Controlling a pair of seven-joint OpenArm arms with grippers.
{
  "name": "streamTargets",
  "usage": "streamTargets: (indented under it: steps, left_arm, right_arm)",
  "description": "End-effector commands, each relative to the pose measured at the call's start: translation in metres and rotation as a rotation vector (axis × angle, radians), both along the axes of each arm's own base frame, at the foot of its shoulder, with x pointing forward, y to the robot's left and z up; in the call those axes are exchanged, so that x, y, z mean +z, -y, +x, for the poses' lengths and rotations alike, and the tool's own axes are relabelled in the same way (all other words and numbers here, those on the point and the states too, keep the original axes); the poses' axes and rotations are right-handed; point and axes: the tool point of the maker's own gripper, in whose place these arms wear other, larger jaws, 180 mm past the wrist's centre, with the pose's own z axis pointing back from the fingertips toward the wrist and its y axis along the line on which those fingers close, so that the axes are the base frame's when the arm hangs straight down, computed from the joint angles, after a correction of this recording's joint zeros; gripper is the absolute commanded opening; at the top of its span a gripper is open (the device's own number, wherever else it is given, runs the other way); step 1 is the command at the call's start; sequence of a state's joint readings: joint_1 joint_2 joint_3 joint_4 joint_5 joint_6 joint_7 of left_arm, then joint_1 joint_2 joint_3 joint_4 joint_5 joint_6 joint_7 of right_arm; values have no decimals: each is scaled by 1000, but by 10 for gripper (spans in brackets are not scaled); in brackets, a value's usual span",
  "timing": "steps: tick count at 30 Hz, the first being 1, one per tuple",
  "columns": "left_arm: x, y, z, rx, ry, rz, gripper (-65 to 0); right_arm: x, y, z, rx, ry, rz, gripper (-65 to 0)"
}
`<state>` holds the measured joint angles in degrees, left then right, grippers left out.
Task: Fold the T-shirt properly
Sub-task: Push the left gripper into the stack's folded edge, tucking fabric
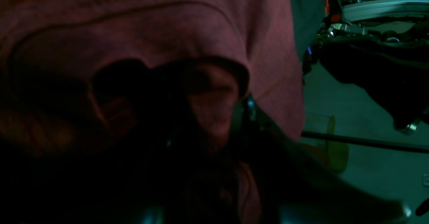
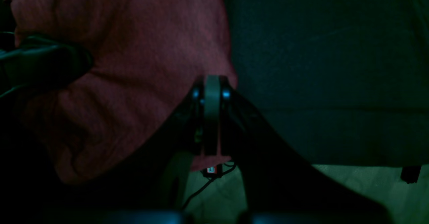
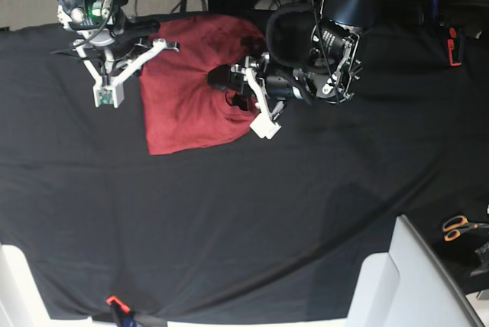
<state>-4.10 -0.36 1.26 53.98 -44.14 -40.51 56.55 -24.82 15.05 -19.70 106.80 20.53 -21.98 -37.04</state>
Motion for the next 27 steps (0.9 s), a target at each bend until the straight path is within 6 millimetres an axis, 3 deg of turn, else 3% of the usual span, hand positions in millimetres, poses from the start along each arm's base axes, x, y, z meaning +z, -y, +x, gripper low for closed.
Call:
streamTargets:
  steps: [1,10,16,27]
  left_arm:
    - [0,0,1,-9,-6,8,-650]
    - [15,-5,18,-95,30,52,-650]
    - [34,-22,40,-138,123,113,-650]
    - [34,-24,37,-531,211,321,-650]
  right_arm:
    - [8,2,7,-1,38,-1,-648]
    - [8,2,7,-1,38,-1,-648]
    - [8,2,7,-1,38,-1,-648]
    - [8,2,7,-1,40,-1,-648]
